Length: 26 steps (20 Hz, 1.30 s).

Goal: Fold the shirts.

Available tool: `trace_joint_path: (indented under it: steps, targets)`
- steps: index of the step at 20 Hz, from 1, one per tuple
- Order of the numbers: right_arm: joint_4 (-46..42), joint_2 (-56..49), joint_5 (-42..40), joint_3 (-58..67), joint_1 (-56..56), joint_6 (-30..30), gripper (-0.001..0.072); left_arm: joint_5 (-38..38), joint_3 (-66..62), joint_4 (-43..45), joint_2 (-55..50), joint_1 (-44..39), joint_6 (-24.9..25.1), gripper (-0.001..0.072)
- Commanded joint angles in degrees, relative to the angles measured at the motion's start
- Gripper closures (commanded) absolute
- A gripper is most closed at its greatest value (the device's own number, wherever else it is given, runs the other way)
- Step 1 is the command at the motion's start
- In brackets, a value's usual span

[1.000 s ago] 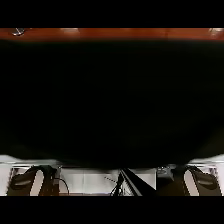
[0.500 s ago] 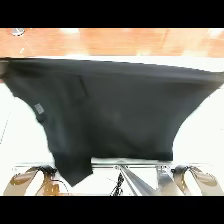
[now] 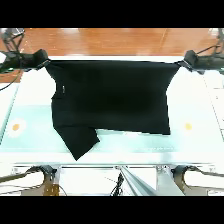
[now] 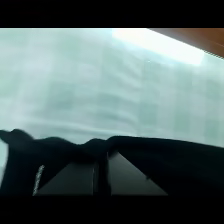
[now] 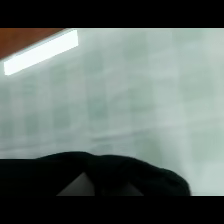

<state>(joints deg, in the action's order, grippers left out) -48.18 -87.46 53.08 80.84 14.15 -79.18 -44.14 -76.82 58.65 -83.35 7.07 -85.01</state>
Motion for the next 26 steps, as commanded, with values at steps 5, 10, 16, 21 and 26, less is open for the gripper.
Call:
trace_joint_path:
  steps: [5, 10, 16, 21, 26]
  targets:
    - [6.7, -15.3, 3.4, 10.2, 0.3, 0.8, 0.0674, -2.6, -5.8, -7.1, -12.3, -0.1, -5.4, 0.0687]
    - [3.6, -14.5, 20.8, 10.0, 2.4, 7.1, 0.0673, -18.5, -5.6, -5.8, -11.3, 2.7, 0.8, 0.0686]
    - [-10.8, -14.5, 17.8, 5.7, -0.6, 3.5, 0.0673, -25.7, -1.6, 0.3, -15.1, 2.3, 1.8, 0.0683]
    - [-11.1, -14.4, 21.5, 6.2, -1.2, 0.5, 0.0093, -36.5, -3.5, 3.6, -15.9, 3.6, 1.8, 0.0000]
    - [-18.4, -3.3, 29.7, 0.9, 5.0, -0.7, 0.0092, -40.6, 4.1, 13.4, -4.7, 12.4, 1.9, 0.0001]
